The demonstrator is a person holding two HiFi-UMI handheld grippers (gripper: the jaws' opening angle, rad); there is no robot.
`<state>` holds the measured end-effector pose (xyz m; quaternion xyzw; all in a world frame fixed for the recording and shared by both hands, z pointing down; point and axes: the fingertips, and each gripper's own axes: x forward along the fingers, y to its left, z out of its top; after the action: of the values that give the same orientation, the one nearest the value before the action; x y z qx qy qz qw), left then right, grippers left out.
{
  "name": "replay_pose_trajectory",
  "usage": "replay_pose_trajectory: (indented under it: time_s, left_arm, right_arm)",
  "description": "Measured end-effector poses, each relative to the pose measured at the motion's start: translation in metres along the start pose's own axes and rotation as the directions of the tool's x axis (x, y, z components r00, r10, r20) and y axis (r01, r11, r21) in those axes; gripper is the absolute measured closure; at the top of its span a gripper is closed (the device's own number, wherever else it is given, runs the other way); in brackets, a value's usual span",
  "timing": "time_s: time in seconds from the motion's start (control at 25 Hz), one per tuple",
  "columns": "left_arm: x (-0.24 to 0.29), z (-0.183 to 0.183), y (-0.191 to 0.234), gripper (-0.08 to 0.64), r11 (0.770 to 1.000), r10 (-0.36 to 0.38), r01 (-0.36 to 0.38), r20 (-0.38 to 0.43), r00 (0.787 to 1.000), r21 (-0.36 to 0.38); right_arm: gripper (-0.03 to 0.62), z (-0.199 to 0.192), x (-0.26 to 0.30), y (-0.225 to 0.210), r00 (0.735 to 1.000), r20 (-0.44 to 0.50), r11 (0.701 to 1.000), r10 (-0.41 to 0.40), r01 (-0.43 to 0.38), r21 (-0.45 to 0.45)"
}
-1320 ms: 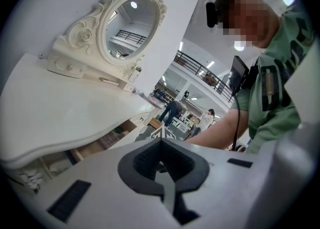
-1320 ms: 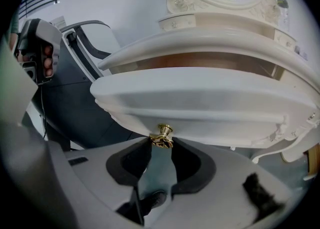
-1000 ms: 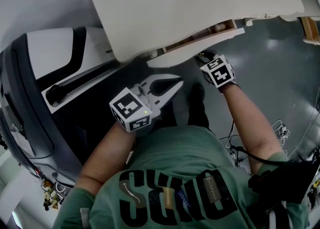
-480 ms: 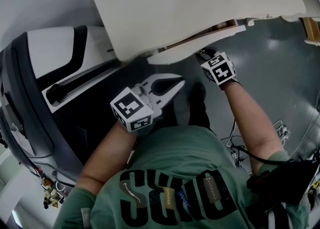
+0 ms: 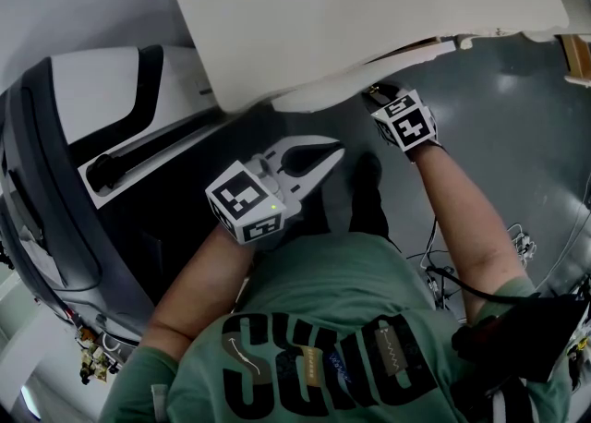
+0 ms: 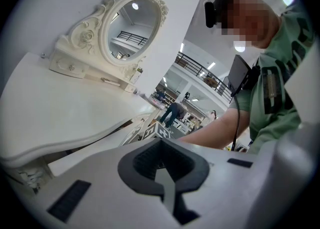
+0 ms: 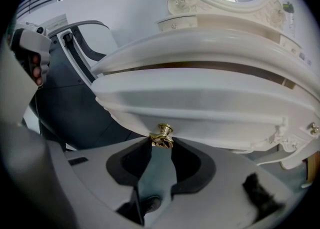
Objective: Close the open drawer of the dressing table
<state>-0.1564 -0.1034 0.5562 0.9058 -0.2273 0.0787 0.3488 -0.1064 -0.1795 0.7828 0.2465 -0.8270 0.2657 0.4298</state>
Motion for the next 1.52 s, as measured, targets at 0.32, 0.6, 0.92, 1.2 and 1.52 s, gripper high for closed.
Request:
replay_pose_trajectory:
  time_s: [0.32, 0.6, 0.92, 1.2, 1.52]
  left_arm:
    - [0.001, -0.001, 0.001, 0.552, 1.000, 0.002, -0.002, -0.001, 1.000, -0.004]
    - [0.000, -0.002, 0.003, 0.552, 1.000, 0.005, -0.005, 0.000, 1.000, -0.008]
    - [0.000, -0.002, 0.007, 0.552, 1.000, 0.010, -0.010, 0.000, 1.000, -0.010]
    - [-0.001, -0.003, 0.009, 0.552, 1.000, 0.013, -0.013, 0.001, 1.000, -0.018]
    - [-0.001, -0.004, 0.011, 0.552, 1.000, 0.017, -0.017, 0.001, 1.000, -0.019]
  right_arm:
    - [0.465, 0.009, 0.003, -0.005, 1.000, 0.007, 1.000, -0.005, 0.005, -0.008]
    - [0.465, 0.016, 0.007, -0.008, 1.000, 0.013, 1.000, -0.007, 0.007, -0.013]
    - [0.465, 0.025, 0.011, -0.013, 1.000, 0.019, 1.000, -0.010, 0.010, -0.020]
    - [0.466, 0.031, 0.016, -0.017, 1.000, 0.023, 0.999, -0.015, 0.016, -0.032]
    - [0.466, 0.038, 0.020, -0.021, 0.999, 0.027, 0.999, -0.017, 0.019, -0.047]
